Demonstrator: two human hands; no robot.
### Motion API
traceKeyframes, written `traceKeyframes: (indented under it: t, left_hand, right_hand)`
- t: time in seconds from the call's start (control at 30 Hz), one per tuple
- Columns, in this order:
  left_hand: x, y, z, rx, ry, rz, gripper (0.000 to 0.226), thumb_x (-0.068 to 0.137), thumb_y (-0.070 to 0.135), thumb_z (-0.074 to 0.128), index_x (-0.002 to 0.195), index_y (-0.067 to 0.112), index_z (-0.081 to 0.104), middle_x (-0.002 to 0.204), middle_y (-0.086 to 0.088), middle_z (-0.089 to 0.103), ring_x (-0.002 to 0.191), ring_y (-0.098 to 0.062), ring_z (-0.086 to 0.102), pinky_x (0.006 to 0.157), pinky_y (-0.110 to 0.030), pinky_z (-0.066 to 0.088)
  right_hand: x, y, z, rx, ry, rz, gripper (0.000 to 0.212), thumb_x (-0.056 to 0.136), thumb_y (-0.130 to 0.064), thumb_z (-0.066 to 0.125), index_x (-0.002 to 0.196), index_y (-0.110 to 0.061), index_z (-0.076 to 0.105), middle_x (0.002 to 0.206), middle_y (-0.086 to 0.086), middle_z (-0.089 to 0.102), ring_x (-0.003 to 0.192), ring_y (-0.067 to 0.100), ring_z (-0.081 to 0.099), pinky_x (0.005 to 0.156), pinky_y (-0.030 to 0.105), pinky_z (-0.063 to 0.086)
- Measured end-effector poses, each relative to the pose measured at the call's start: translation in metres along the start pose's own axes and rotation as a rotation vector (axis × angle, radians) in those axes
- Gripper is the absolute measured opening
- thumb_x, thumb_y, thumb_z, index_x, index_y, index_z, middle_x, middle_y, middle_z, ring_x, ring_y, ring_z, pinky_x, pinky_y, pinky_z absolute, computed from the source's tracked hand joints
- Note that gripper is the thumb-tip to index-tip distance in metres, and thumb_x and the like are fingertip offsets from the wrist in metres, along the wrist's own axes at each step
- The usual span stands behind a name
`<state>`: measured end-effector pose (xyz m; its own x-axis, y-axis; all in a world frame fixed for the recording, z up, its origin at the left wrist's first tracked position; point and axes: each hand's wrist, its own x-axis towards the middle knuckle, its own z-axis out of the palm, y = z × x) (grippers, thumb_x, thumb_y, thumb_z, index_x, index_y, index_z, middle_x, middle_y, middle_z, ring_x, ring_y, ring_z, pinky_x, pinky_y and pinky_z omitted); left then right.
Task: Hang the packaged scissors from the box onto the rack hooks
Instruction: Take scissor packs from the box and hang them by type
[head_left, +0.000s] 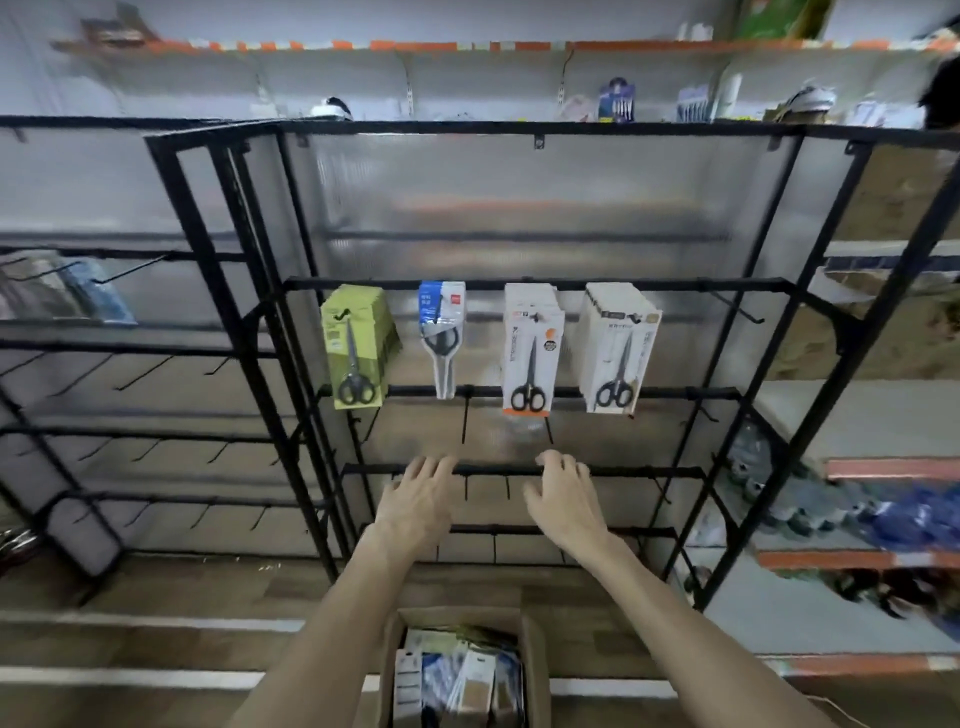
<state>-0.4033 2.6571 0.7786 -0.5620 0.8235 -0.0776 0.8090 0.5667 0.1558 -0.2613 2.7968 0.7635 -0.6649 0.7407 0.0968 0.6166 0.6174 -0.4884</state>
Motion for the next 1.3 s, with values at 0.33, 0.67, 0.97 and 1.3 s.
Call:
traceKeyframes:
  t: [0.33, 0.67, 0.97, 1.3]
  left_hand:
    - [-0.021, -0.028, -0.026, 0.07, 0.181, 0.042, 0.082, 0.096, 0.009, 0.056, 0.161, 0.018, 0.007, 0.171, -0.001, 0.0, 0.157, -0.024, -0.004, 0.127, -0.047, 0.012]
    - [0.031, -0.037, 0.007, 0.161, 0.039, 0.02, 0.082, 0.091, 0.01, 0.057, 0.159, 0.023, 0.013, 0.167, -0.004, 0.009, 0.156, -0.029, -0.003, 0.124, -0.058, 0.016]
    - [0.066, -0.062, 0.035, 0.071, -0.063, -0.031, 0.077, 0.093, 0.005, 0.053, 0.158, 0.022, 0.016, 0.166, -0.003, 0.016, 0.155, -0.027, 0.007, 0.123, -0.055, 0.02]
    - [0.118, -0.101, 0.192, 0.04, -0.305, 0.052, 0.07, 0.095, 0.005, 0.047, 0.158, 0.012, 0.017, 0.166, -0.006, 0.011, 0.154, -0.028, 0.008, 0.119, -0.057, 0.026]
  right_hand:
    - [0.001, -0.055, -0.026, -0.226, 0.037, -0.199, 0.05, 0.095, -0.023, 0.052, 0.143, -0.014, 0.04, 0.148, 0.008, 0.043, 0.137, 0.028, 0.035, 0.11, 0.044, 0.036]
    - [0.043, -0.015, 0.022, -0.538, 0.003, -0.409, 0.065, 0.087, -0.008, 0.061, 0.148, -0.016, 0.041, 0.153, 0.008, 0.042, 0.139, 0.033, 0.036, 0.11, 0.046, 0.036]
    - [0.076, -0.009, 0.076, -0.423, -0.117, -0.307, 0.056, 0.094, -0.008, 0.045, 0.149, -0.014, 0.035, 0.148, 0.008, 0.044, 0.138, 0.032, 0.034, 0.112, 0.043, 0.032]
    - [0.071, 0.052, 0.224, -0.325, -0.265, -0.059, 0.053, 0.097, -0.012, 0.049, 0.148, -0.013, 0.034, 0.148, 0.013, 0.042, 0.137, 0.032, 0.037, 0.112, 0.044, 0.037]
